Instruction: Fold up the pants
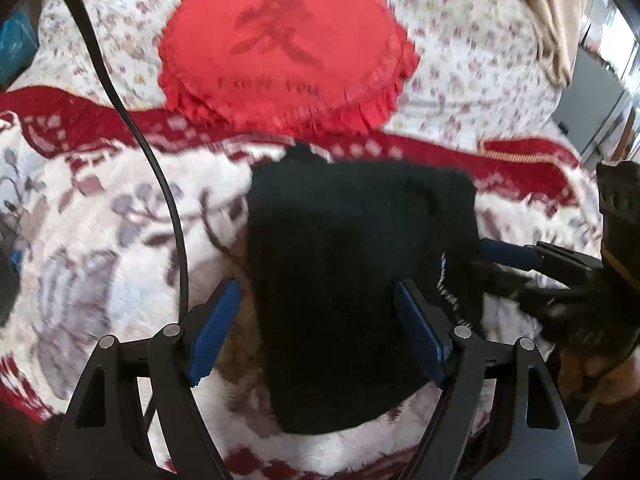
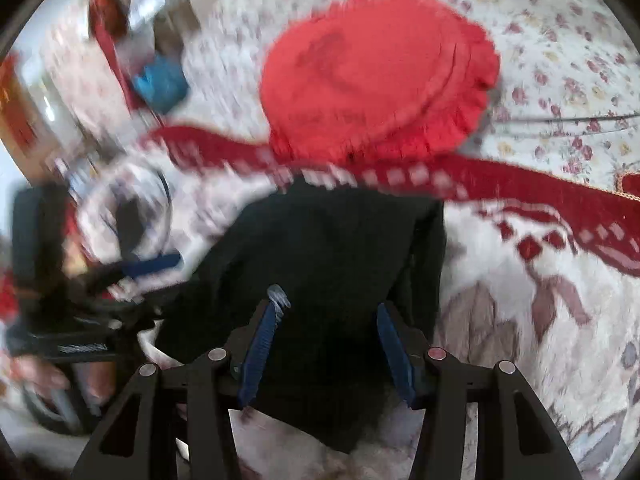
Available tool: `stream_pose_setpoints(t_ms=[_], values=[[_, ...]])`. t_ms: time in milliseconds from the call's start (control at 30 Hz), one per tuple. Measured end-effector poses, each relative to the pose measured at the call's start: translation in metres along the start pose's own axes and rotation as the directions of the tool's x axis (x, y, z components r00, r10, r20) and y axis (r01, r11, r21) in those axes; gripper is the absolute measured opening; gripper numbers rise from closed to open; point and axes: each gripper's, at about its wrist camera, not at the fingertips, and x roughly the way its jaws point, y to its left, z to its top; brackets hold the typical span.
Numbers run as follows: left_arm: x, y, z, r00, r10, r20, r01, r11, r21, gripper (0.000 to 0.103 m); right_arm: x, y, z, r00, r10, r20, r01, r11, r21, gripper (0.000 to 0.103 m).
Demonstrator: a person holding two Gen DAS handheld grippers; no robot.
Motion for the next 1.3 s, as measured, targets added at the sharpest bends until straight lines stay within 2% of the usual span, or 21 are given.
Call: stream_pose_setpoints(t_ms=[67, 133, 200, 333, 433, 533, 833, 1300], values=[[0.013, -0.003, -0.004, 0.999, -0.005, -0.034, 0.005, 1.000, -0.004, 0.079, 0.015, -0.006, -0.009, 0.998, -0.035, -0.045, 0.035, 0.999, 0.009, 0.049], [0.017, -0.003, -0.006, 0.999, -0.008, -0.037, 0.007, 1.000, -0.018, 0.079, 0.008, -0.013, -0.012, 1.000, -0.014, -0.020, 0.015, 0.999, 0.050, 0.049], [0.014, -0.003, -0.003, 0.999, -0.005, -0.038, 0.005, 1.000, -0.017, 0.079, 0.001, -0.017, -0.011, 0.999, -0.038, -0.011, 0.038, 0.998, 0.054, 0.049], [0.000, -0.004, 0.001, 1.000, 0.008, -0.005, -0.008, 1.000, -0.018, 0.079, -0.020, -0.023, -0.008, 0.998, -0.055, 0.029, 0.053, 0.996, 0.075, 0.049], [-0.011, -0.005, 0.004, 1.000, 0.001, 0.023, 0.000, 1.000, -0.026, 0.079, -0.030, -0.019, -0.003, 0.992, -0.116, 0.052, 0.113, 0.992, 0.060, 0.049], [-0.020, -0.005, 0.007, 0.999, 0.010, 0.048, -0.008, 1.000, -0.025, 0.079, -0.032, -0.014, 0.000, 0.988, -0.142, 0.055, 0.139, 0.989, 0.048, 0.049], [-0.031, -0.005, 0.008, 0.997, 0.027, 0.072, -0.024, 0.999, -0.046, 0.079, -0.031, -0.002, 0.004, 0.989, -0.130, 0.070, 0.128, 0.991, 0.037, 0.050], [0.004, 0.002, -0.002, 0.999, 0.050, 0.005, -0.050, 0.996, -0.068, 0.079, -0.003, -0.015, -0.005, 0.992, -0.125, 0.001, 0.125, 0.989, 0.073, 0.051]])
